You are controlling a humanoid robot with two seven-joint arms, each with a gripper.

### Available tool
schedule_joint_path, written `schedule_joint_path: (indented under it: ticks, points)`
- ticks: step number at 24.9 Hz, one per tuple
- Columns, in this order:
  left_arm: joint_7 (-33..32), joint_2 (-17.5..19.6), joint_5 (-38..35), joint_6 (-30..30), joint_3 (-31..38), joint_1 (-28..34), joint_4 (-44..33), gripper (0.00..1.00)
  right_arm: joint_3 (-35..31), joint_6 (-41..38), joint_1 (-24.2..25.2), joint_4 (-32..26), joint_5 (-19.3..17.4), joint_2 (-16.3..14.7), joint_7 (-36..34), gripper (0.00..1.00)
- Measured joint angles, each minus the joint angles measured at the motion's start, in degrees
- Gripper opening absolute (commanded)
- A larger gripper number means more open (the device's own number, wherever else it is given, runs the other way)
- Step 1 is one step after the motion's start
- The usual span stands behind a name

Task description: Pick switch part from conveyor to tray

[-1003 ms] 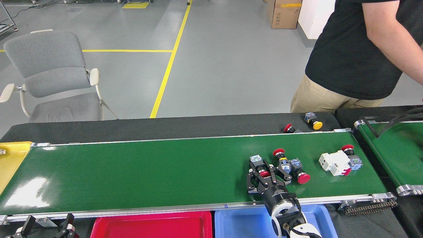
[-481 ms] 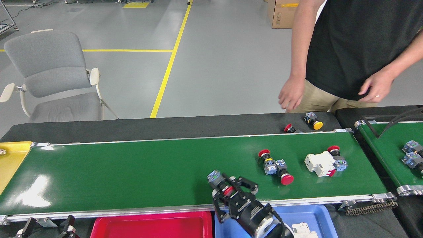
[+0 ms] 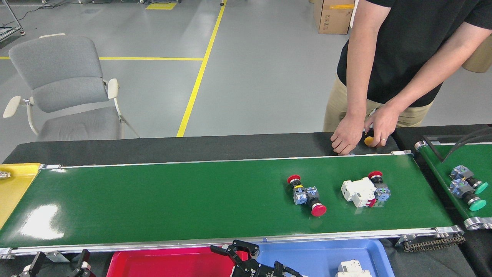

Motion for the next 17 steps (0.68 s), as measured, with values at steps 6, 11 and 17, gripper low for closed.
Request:
schedule_joint_path:
  ticks: [6, 11, 17]
  points:
    - [-0.02, 0.01, 0.00, 0.00, -0.03, 0.10, 0.04, 1.00, -15.74, 21.01, 11.02, -4.81, -0.20, -0.49, -5.78, 0.99]
    - [-0.03, 0.04, 0.00, 0.00, -0.07, -0.61, 0.08, 1.00, -18.28, 22.98, 11.56, -4.50, -0.19, -1.25, -6.41, 1.00]
    - [-0.03, 0.43, 0.00, 0.00, -0.18, -1.46, 0.22, 1.00, -8.86, 23.15, 1.69, -1.82, 0.83, -1.25, -2.26, 1.00]
